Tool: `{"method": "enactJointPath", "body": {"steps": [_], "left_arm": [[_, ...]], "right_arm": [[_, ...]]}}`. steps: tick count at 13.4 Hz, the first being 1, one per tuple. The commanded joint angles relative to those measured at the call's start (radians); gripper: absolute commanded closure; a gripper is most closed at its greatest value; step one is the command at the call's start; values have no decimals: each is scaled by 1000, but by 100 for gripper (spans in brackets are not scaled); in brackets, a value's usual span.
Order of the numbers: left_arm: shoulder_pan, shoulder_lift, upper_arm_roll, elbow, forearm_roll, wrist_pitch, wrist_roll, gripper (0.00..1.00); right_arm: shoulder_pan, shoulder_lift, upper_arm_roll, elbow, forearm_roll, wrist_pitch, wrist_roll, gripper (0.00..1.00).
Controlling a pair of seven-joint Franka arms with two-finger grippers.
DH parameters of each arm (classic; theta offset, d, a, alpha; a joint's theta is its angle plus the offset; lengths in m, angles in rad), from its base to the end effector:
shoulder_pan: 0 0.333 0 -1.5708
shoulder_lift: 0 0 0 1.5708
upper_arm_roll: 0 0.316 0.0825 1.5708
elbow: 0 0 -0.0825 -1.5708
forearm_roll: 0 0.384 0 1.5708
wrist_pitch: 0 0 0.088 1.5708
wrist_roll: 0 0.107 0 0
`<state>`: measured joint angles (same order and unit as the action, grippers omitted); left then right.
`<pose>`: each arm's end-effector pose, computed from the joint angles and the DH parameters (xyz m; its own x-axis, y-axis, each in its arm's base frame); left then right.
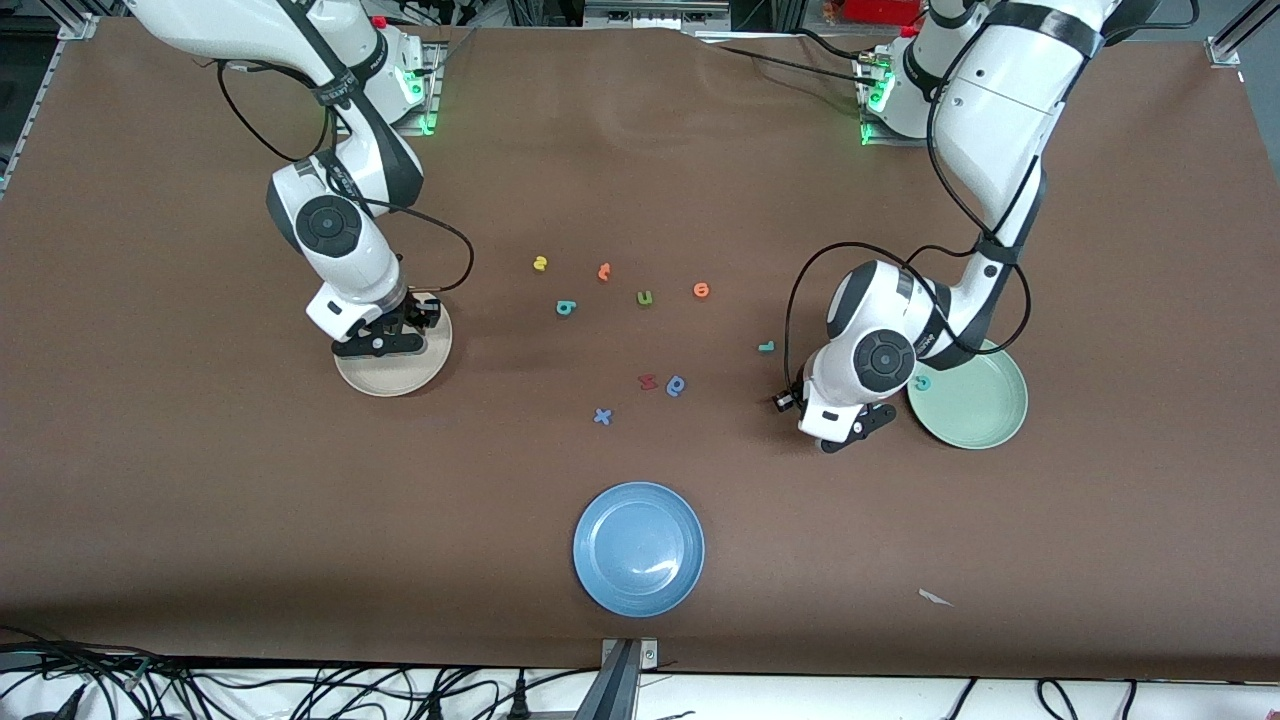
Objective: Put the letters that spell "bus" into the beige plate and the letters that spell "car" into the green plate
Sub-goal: 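Drop the yellow u on the cream plate while the left gripper grasps the a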
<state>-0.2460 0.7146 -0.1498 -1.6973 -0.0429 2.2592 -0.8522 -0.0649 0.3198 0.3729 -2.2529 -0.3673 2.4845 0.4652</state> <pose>0.6104 -0.2476 0.1718 0.8524 0.4859 -0.1932 0.4900 -0.8712 -0.0290 0.5079 0.1665 0.2254 0.9919 0.1257 -0.0159 0.1267 -0.9858 0.1103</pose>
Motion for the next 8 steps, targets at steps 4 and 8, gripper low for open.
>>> {"method": "enactJointPath", "body": {"steps": [4, 8], "left_arm": [[51, -82, 7, 1, -8, -70, 99, 100], [184, -202, 7, 2, -8, -271, 351, 100]], "right_arm": [[-18, -28, 40, -28, -4, 22, 25, 1], [25, -19, 110, -28, 18, 48, 254, 1]]}}
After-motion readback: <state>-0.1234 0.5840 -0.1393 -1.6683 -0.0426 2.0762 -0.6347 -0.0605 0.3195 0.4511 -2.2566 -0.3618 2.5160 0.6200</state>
